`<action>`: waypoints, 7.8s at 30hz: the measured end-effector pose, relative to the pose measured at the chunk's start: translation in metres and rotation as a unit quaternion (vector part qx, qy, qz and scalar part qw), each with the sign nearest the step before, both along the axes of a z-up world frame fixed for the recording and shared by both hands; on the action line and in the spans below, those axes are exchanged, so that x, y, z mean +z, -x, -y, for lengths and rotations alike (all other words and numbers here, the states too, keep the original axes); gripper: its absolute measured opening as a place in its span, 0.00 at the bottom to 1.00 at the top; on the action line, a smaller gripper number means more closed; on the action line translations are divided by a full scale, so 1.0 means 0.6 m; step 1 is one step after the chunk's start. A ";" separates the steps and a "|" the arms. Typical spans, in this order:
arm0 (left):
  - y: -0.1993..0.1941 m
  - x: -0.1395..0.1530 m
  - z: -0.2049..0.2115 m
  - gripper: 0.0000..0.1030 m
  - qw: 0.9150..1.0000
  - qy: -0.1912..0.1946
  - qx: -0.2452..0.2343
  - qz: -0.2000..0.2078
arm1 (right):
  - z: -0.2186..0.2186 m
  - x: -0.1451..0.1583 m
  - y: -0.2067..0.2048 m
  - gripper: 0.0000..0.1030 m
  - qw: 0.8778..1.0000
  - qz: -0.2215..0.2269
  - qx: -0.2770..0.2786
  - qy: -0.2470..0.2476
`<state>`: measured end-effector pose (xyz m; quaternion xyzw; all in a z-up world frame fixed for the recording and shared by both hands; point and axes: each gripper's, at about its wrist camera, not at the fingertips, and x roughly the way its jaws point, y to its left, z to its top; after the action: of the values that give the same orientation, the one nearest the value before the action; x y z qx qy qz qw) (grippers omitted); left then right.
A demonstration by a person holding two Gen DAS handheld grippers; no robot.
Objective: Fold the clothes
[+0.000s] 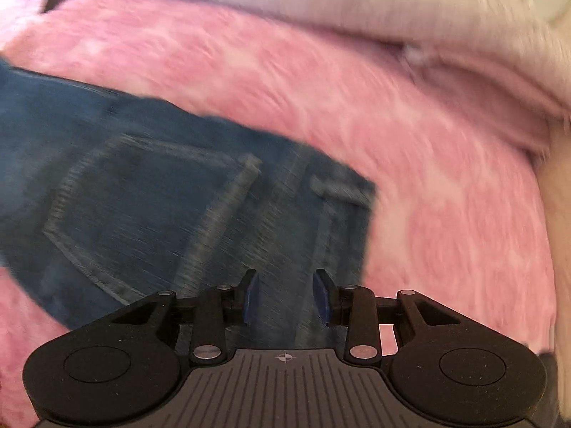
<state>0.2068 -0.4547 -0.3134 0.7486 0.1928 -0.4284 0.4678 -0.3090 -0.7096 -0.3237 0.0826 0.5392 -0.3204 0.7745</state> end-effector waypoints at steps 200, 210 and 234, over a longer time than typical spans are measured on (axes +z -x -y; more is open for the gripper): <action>0.338 -0.133 0.083 0.08 0.805 0.131 -0.445 -0.370 | -0.377 -0.153 -0.258 0.76 0.921 -0.015 -0.293 0.255; 0.339 -0.176 0.015 0.18 0.795 0.090 -0.515 -0.309 | -0.394 -0.163 -0.255 0.76 0.940 -0.082 -0.241 0.226; -0.177 -0.103 -0.003 0.22 0.954 0.194 -0.101 -0.207 | -0.303 -0.046 -0.381 0.75 0.990 0.032 0.056 0.123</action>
<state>0.3128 -0.4531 -0.3753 0.5540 0.1219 -0.6485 0.5076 -0.0806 -0.5276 -0.3515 -0.0332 0.4742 -0.3379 0.8123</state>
